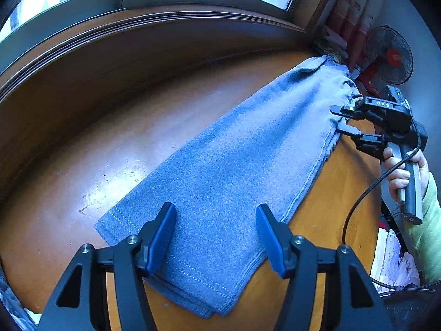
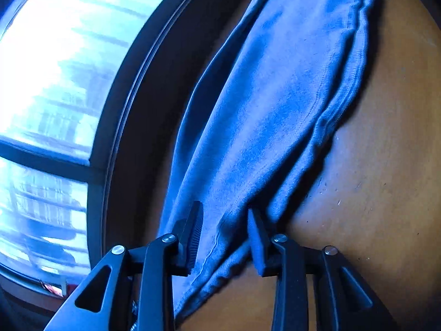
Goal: Fold clothes
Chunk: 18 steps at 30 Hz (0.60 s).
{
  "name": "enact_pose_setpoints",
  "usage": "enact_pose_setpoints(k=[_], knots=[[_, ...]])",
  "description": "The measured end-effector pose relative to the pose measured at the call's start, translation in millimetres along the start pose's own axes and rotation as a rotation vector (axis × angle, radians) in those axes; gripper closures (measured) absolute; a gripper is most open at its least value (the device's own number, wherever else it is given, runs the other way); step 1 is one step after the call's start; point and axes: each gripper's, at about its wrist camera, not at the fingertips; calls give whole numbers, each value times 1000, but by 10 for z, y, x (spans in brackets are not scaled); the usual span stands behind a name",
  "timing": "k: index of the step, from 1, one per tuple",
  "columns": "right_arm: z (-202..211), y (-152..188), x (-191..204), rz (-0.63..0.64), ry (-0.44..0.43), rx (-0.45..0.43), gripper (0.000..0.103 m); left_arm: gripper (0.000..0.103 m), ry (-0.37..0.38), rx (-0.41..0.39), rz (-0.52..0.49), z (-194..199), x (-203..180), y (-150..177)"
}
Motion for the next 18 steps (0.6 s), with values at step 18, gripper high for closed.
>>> enact_pose_setpoints(k=[18], knots=[[238,468,29,282,252,-159,100,45,-11,15,-15,44,9,38]])
Point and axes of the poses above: each gripper's, at about its wrist camera, not at the fingertips, and z roughly against the way its jaws point, x to its left, y to its underside, and after that the axes turned 10 degrees about y, right-handed
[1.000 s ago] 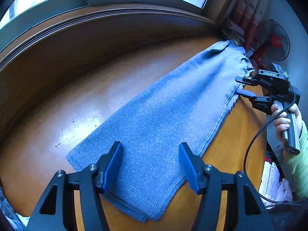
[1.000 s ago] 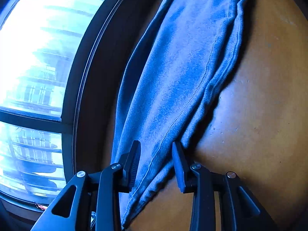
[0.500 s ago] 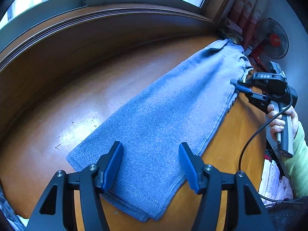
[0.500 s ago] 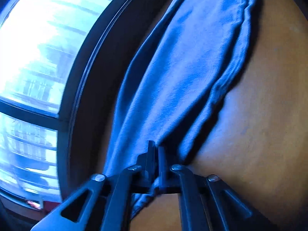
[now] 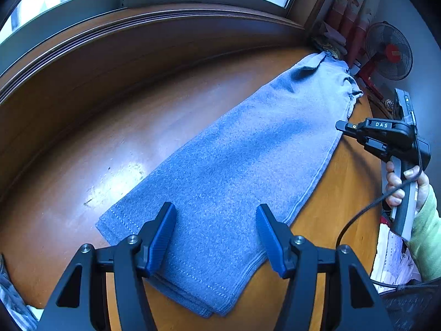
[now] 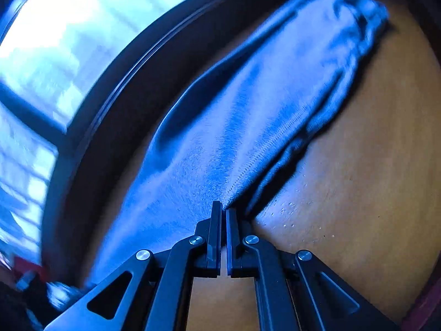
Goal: Fold clothes
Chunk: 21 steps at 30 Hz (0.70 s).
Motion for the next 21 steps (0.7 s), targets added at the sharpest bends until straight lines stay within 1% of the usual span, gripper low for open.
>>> enact_pose_setpoints(k=[1,4,6,7,8,10,12,13,14,16,17,19,21], knots=[[16,29,37,32,21,-12,100,45,-2,2,-3,11,-4,8],[48,99,40,65,34,-36,100,45,5,13,17,53,-24,-48],[53,117,-51,37,-4,-23,100,45,15,9,14,63,-83,-153],[52,118,-105,21,-28,-9,100,45,6,-4,1,55,-163,-245],[52,118,-158,6,-52,5,100,45,-3,-16,-12,46,-244,-337],[53,124,-240,7,-93,32,100,45,20,-48,-35,-15,-433,-600],[55,126,-317,16,-134,63,98,45,32,-68,-41,-221,-596,-860],[58,111,-372,27,-166,93,97,45,35,-75,-40,-351,-682,-983],[62,92,-432,39,-200,127,95,45,34,-71,-25,-485,-740,-1091],[106,14,-573,86,-269,168,95,45,60,-55,0,-770,-934,-1235],[169,-62,-682,116,-291,158,95,45,56,-49,-3,-854,-1015,-1243],[300,-245,-930,139,-306,110,94,45,25,-34,-14,-1037,-1200,-1264],[344,-497,-1250,112,-335,76,89,45,-8,-26,-10,-1137,-1323,-1211]])
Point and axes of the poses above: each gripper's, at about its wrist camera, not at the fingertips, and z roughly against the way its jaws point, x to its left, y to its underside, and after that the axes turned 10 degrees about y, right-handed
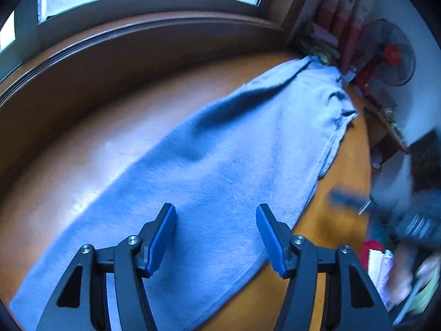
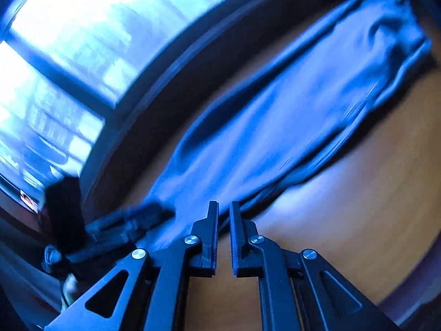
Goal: Fold clothes
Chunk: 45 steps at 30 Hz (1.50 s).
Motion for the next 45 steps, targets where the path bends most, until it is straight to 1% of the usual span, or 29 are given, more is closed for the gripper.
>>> enact_pose_setpoints(k=[2,4,5,7,8,10,11,12,14,17,19,20,21,22,23,24,26,28,31,33,36,38,39,40,41,42,44,45], knots=[[47,-242,-385,-85,-44,-19,84,45,-28,-8,28,-73,-54,40],[-27,-443,-796,-207,-121,-3,81,45,-60,-27,48,-108,-104,64],[-22,-466,-1032,-278,-155,12,81,45,-75,-34,55,-121,-130,67],[137,-307,-1510,-406,-196,38,80,44,-104,-29,53,-152,-176,57],[145,-261,-1680,-459,-217,53,80,44,-123,-18,46,-172,-208,44],[142,-169,-1884,-495,-216,89,80,44,-145,1,32,-202,-236,43],[59,-202,-1814,-491,-216,95,84,43,-146,4,34,-210,-243,32],[-50,-268,-1687,-483,-220,97,84,41,-138,2,44,-211,-239,22],[24,-240,-1736,-474,-189,103,84,39,-117,-4,64,-206,-220,3],[19,-248,-1754,-512,-154,138,84,38,-90,-7,82,-199,-188,-19],[140,-241,-1899,-524,-119,154,80,38,-79,-10,88,-199,-183,-36],[196,-269,-1976,-521,-100,152,75,38,-72,-11,89,-200,-174,-35],[223,-292,-1973,-511,-83,146,68,37,-65,-10,88,-204,-174,-43],[-1,-419,-1650,-504,-71,140,64,36,-59,-8,86,-209,-175,-49],[-153,-508,-1404,-493,-58,135,56,35,-52,-2,78,-210,-184,-16],[-239,-563,-1233,-481,-44,129,53,35,-47,4,73,-224,-181,-22],[-265,-592,-1135,-453,-5,105,53,33,-36,13,66,-247,-176,-47],[-308,-592,-1035,-444,14,87,53,31,-25,14,67,-230,-166,-23],[-318,-515,-975,-434,-1,106,54,31,-11,5,82,-198,-134,-3],[-324,-446,-948,-426,-10,127,56,31,2,-7,102,-177,-102,1],[-388,-433,-907,-432,-14,119,59,31,14,-16,119,-186,-83,-14],[-433,-439,-915,-446,-21,105,67,31,14,-16,112,-189,-86,-12],[-454,-449,-951,-461,-29,92,76,31,11,-16,109,-189,-78,-18],[-515,-478,-901,-469,-27,87,81,31,10,-16,106,-192,-82,-17],[-592,-515,-817,-474,-23,85,96,31,9,-16,104,-195,-86,-17],[-602,-519,-782,-478,-22,77,99,31,7,-17,102,-201,-89,-20],[-514,-496,-739,-473,-27,43,99,31,4,-14,99,-204,-92,-27],[-408,-485,-691,-442,-18,11,100,31,3,-12,95,-200,-101,-21]])
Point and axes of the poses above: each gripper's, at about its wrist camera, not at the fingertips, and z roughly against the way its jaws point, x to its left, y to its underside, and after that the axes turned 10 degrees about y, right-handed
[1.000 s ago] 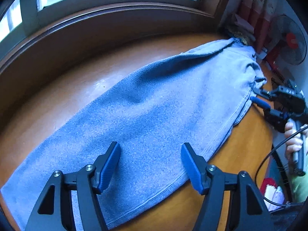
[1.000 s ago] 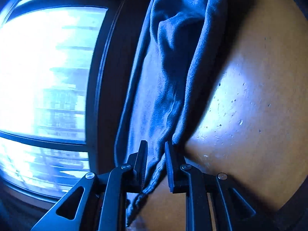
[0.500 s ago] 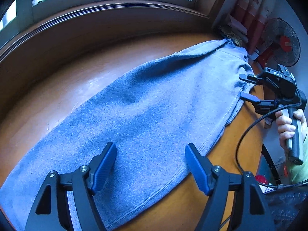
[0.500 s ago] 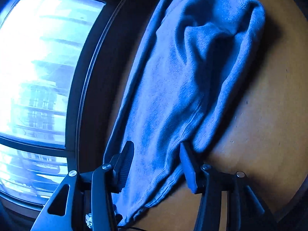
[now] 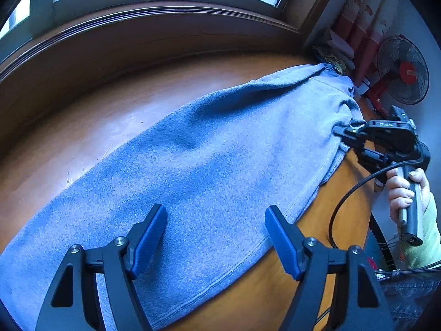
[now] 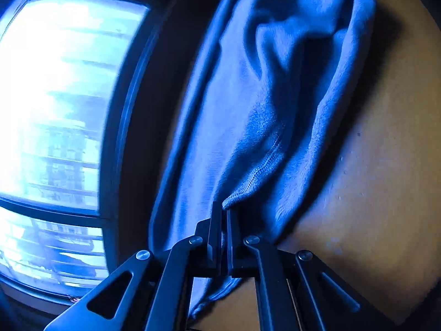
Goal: Fold clothes
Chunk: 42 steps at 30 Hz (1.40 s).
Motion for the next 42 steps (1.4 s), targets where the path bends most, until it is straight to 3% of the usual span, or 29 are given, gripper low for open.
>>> enact_pose_setpoints(k=[4,9,17,23,28,30,34,40,42], knots=[[201,113,4,79,52,-42,100,31,-13,7,-10,-9,-15,-8],[90,231,-122,105,141,-34,100,31,-25,23,-36,-18,-35,-3],[64,286,91,252,250,-77,100,31,-31,49,-46,-40,-118,-86],[58,278,145,308,261,-87,99,31,88,24,-157,-339,-568,-571],[282,193,122,360,198,-87,97,31,150,36,-225,-802,-1064,-879],[470,97,133,451,230,-159,96,31,153,44,-243,-958,-1231,-940],[653,-240,155,677,419,-308,91,31,144,83,-216,-1147,-1395,-904],[387,-556,204,1034,502,-306,89,29,50,61,-183,-1264,-1517,-778],[249,-512,211,1163,507,-286,82,26,25,48,-162,-1276,-1536,-768]])
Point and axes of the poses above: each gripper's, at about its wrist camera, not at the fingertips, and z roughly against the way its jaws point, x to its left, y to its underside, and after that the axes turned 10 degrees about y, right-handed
